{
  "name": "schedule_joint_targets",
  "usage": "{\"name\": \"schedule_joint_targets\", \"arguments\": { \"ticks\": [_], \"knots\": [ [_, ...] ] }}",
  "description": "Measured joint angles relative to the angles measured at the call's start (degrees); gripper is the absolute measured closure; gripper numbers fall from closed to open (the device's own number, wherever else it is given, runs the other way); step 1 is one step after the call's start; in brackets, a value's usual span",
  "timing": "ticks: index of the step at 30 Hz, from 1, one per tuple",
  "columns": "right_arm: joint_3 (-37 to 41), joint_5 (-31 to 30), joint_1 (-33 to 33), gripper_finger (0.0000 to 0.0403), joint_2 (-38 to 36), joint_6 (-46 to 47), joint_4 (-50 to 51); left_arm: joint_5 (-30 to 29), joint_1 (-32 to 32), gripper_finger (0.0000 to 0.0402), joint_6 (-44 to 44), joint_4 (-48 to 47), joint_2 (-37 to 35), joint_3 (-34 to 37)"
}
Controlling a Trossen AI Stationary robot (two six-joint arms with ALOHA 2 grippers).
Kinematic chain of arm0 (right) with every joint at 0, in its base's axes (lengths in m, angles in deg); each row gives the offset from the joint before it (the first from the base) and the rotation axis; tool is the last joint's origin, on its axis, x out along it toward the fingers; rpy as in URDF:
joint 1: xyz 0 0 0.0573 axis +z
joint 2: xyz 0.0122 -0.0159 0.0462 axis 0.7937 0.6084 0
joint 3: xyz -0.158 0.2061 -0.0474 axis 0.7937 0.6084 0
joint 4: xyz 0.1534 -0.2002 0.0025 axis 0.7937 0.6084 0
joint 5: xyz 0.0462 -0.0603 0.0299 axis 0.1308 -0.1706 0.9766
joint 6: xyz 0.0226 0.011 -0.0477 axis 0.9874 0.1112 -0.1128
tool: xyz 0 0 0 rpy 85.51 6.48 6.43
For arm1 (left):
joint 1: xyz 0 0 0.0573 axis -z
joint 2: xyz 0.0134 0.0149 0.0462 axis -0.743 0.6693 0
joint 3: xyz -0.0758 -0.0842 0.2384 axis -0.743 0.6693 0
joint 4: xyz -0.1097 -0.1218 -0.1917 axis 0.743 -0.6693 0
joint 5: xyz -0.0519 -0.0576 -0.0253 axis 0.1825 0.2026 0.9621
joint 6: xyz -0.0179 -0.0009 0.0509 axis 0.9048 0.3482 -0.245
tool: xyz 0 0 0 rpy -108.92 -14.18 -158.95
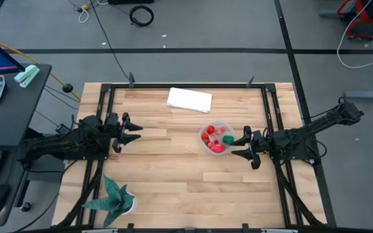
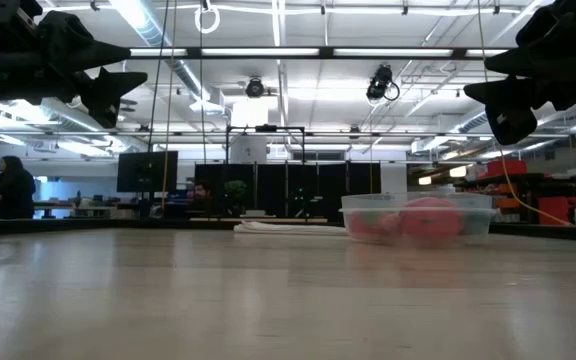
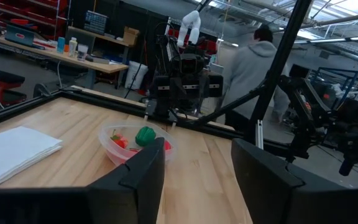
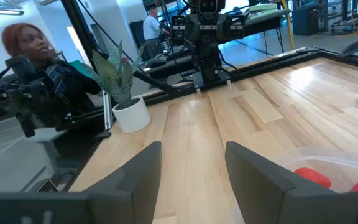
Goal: Pick and placing Produce into tupperware
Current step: Return to Home Position
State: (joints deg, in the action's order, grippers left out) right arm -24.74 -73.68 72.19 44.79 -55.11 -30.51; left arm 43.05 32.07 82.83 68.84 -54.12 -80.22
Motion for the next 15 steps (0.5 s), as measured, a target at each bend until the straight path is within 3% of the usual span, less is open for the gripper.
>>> {"name": "schedule_joint_targets", "arguments": {
  "ticks": [15],
  "knots": [
    [0.0,0.0,0.0,0.0215,0.0,0.0,0.0,0.0,0.0,0.0213,0.0,0.0,0.0,0.0]
  ]
}}
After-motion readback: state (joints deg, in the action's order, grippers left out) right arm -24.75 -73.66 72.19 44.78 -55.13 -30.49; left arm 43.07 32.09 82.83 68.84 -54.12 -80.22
